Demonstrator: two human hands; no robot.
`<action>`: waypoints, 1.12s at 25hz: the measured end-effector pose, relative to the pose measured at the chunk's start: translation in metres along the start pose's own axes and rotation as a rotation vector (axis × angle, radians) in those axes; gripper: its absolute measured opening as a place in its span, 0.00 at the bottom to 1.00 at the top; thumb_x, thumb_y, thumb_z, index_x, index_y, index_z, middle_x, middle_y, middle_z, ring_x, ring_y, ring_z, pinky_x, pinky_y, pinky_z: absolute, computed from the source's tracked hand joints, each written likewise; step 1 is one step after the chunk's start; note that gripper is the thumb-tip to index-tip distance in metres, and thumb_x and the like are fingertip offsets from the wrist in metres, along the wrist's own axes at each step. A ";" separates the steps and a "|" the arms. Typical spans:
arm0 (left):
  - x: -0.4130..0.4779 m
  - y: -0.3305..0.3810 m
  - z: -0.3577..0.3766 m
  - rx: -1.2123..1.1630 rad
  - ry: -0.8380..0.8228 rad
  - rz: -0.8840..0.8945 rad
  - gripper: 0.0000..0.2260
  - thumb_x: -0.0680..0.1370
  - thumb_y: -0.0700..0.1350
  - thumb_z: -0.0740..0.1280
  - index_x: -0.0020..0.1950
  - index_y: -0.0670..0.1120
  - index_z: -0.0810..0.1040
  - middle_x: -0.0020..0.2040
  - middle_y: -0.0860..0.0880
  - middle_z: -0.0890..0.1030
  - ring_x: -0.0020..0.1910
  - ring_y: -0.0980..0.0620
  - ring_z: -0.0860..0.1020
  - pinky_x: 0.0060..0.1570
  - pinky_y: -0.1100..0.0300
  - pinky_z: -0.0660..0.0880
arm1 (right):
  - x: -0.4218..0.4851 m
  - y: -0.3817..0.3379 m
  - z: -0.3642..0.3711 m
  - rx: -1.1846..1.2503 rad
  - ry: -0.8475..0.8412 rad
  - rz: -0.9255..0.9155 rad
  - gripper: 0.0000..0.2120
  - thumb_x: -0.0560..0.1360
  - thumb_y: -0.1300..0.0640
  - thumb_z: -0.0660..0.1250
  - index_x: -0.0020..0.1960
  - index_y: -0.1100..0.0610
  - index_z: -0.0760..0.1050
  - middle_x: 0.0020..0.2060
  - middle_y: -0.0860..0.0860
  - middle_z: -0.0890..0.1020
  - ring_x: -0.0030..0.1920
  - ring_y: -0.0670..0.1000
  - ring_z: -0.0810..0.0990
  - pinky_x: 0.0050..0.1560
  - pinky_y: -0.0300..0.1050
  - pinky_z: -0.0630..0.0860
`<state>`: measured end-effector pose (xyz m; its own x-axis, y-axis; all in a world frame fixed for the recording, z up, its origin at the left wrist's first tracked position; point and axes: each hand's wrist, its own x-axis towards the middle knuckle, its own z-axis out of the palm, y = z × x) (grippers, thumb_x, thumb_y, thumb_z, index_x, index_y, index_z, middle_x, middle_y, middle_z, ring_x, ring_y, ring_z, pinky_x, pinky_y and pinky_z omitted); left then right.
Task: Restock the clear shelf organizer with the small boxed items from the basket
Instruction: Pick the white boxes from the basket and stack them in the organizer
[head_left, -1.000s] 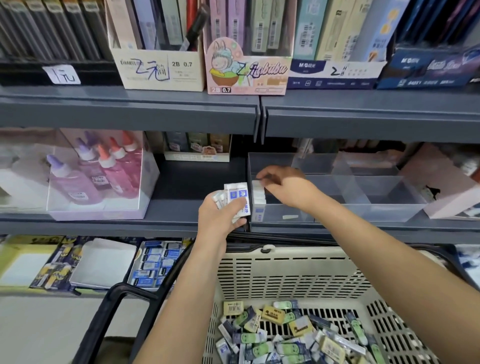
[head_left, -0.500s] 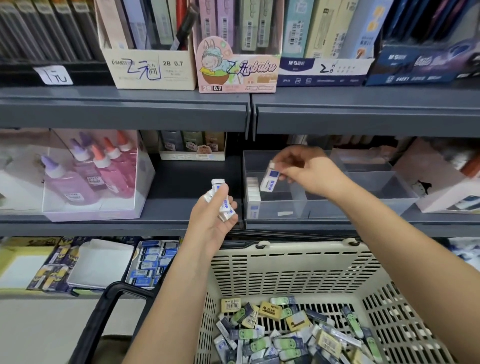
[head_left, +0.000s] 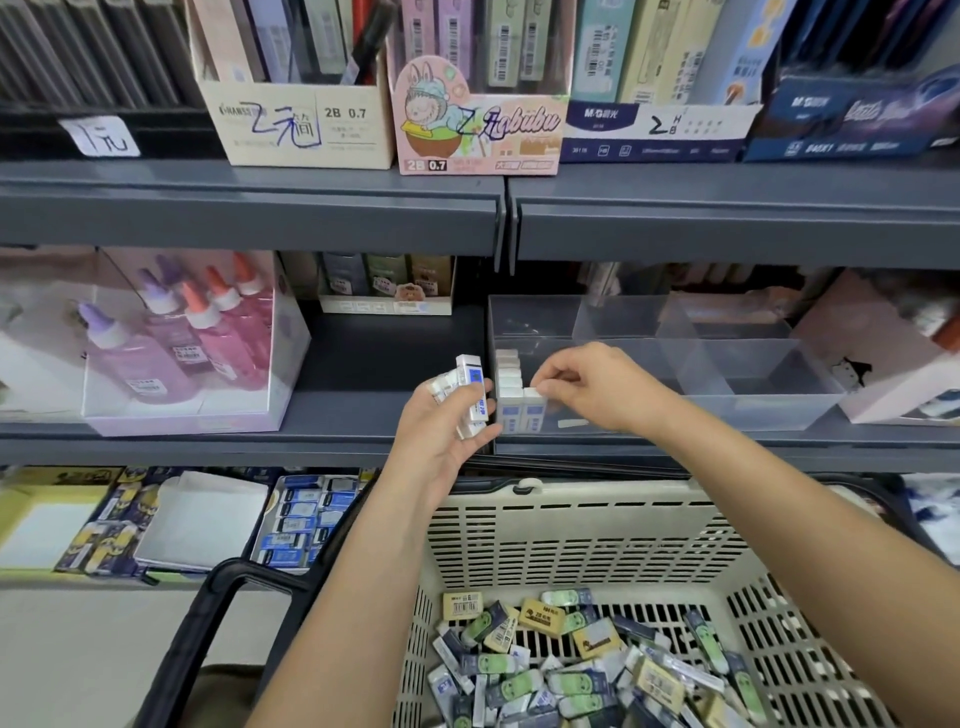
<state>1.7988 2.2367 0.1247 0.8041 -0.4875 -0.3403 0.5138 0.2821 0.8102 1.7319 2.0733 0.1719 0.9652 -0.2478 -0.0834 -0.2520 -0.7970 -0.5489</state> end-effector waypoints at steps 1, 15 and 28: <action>0.001 -0.001 0.001 0.002 0.002 0.014 0.09 0.76 0.38 0.66 0.55 0.46 0.74 0.53 0.44 0.82 0.53 0.48 0.80 0.39 0.57 0.80 | 0.001 0.000 0.000 0.003 -0.031 -0.002 0.06 0.75 0.53 0.65 0.49 0.53 0.80 0.43 0.48 0.83 0.45 0.45 0.81 0.51 0.42 0.76; 0.009 -0.007 0.000 -0.023 0.009 0.047 0.11 0.75 0.37 0.68 0.55 0.46 0.74 0.54 0.43 0.81 0.54 0.48 0.80 0.42 0.56 0.80 | 0.033 -0.013 -0.025 0.056 0.314 0.068 0.09 0.74 0.54 0.68 0.54 0.50 0.80 0.46 0.47 0.81 0.47 0.45 0.77 0.46 0.30 0.65; 0.009 -0.007 0.000 -0.011 -0.007 0.053 0.11 0.75 0.37 0.68 0.55 0.46 0.73 0.52 0.45 0.82 0.50 0.51 0.81 0.41 0.58 0.80 | 0.050 -0.007 0.010 -0.045 0.115 0.034 0.04 0.77 0.55 0.62 0.48 0.48 0.74 0.44 0.46 0.81 0.45 0.49 0.79 0.49 0.41 0.74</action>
<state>1.8018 2.2303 0.1159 0.8281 -0.4772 -0.2941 0.4743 0.3169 0.8213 1.7828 2.0717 0.1636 0.9423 -0.3349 -0.0040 -0.2900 -0.8100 -0.5097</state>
